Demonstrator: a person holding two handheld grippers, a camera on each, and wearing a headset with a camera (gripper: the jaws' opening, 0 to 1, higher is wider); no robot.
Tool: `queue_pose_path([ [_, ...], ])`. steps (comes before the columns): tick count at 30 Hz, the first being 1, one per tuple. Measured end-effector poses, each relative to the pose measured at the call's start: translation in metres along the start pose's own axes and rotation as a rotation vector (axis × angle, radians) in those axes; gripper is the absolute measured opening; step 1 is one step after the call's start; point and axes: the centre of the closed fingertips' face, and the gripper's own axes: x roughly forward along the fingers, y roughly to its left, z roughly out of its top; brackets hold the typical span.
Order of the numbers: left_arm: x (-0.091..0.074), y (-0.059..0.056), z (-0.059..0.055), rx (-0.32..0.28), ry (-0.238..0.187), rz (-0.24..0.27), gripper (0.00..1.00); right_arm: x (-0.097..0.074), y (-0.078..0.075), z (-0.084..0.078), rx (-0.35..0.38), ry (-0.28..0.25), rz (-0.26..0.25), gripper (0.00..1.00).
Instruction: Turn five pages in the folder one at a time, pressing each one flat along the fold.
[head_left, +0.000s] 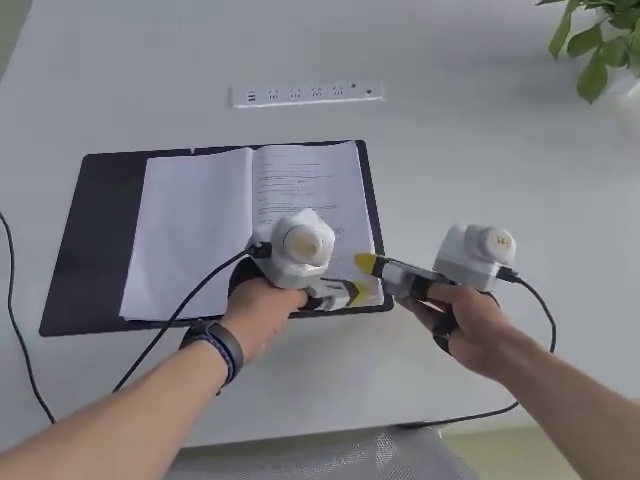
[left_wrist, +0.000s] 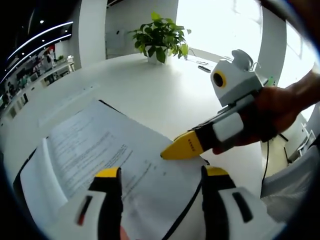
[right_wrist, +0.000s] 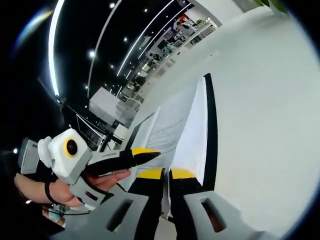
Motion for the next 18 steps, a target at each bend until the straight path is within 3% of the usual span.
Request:
queue_pose_path([
  [3,-0.005,0.000,0.001,-0.001,-0.009,0.003,0.65,0.000,0.001,0.000,-0.006,0.003,-0.001,0.00],
  [6,-0.011,0.000,0.002,-0.004,-0.015,0.006,0.66,-0.001,0.004,0.002,0.043,-0.003,0.008,0.00],
  [18,-0.032,0.002,0.003,-0.034,-0.054,0.006,0.69,-0.001,0.020,0.011,0.002,-0.029,0.014,0.00],
])
